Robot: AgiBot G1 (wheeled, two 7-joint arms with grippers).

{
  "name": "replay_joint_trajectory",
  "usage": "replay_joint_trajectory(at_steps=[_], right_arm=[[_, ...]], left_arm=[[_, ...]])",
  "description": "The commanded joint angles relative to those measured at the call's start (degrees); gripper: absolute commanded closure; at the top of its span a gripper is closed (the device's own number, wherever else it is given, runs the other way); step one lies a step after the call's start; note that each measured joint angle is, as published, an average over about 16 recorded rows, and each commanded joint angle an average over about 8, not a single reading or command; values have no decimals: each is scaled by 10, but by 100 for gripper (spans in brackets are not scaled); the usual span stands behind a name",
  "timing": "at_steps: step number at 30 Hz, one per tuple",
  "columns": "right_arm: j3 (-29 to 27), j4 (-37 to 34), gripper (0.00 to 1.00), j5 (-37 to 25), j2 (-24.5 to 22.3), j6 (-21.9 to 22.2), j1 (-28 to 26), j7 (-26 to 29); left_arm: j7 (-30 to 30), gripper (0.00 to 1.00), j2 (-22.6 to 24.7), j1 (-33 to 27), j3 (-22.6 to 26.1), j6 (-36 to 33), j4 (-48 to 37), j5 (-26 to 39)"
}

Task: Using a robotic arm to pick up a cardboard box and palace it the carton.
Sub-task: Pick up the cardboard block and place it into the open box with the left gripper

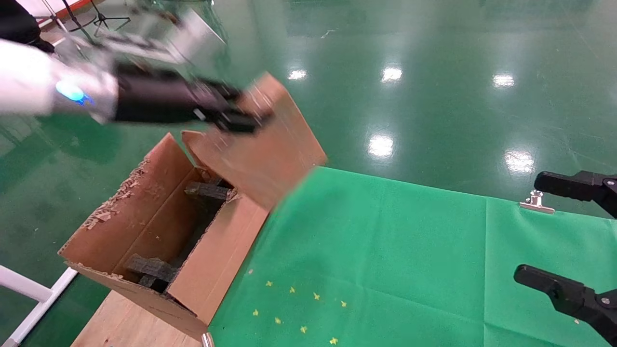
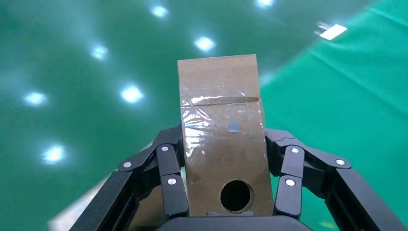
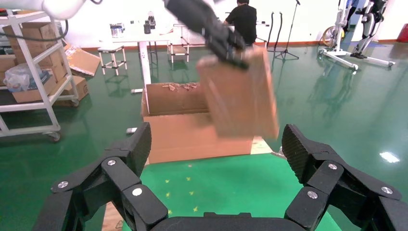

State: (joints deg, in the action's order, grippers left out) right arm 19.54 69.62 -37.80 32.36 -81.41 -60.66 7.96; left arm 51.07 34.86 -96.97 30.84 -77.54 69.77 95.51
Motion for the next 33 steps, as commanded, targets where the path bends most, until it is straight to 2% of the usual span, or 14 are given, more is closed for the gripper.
replay_joint_trajectory(at_steps=[1,8,16,24,33], right_arm=[[0,0,0,0,0,0,0,0],[0,0,0,0,0,0,0,0],[0,0,0,0,0,0,0,0],[0,0,0,0,0,0,0,0],[0,0,0,0,0,0,0,0]], left_arm=[[-26,100,-12,-26,-14,3,-14,-3],[-109,100,-52,-64,-11,-2,-111,47],[-199,100,-79,-28,-8,22,-263,51],[-261,100,-74,5,-9,67,-376,45],[-294,100,-52,4,0,111,-463,67]])
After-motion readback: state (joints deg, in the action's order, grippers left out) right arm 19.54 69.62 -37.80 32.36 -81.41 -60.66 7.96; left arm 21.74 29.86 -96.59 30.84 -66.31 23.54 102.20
